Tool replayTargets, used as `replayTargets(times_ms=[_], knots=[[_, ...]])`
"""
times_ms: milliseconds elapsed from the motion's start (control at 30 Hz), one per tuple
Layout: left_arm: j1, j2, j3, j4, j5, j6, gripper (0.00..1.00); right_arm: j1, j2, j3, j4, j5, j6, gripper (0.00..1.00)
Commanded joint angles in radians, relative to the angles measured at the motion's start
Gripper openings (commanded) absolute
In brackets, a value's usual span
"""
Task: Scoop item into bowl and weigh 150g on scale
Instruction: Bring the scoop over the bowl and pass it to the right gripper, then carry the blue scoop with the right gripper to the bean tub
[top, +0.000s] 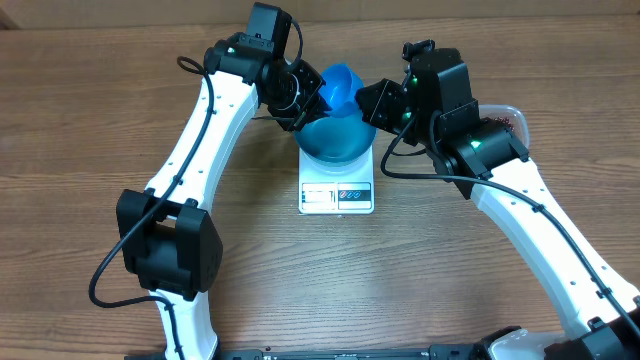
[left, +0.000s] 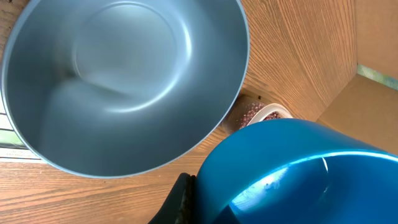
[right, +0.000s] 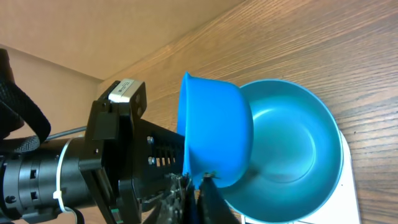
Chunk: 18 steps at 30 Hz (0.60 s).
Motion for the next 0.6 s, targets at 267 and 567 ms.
replayTargets(times_ms=[267, 567], knots=[[0.021, -0.011, 0.024, 0.046, 0.004, 0.026, 0.7, 0.004, 0.003, 0.023, -0.003, 0.053, -0.003, 0.04], [0.211, -0.012, 0.024, 0.28, 0.221, 0.468, 0.75, -0.094, -0.013, 0.028, -0.031, 0.04, -0.04, 0.04]])
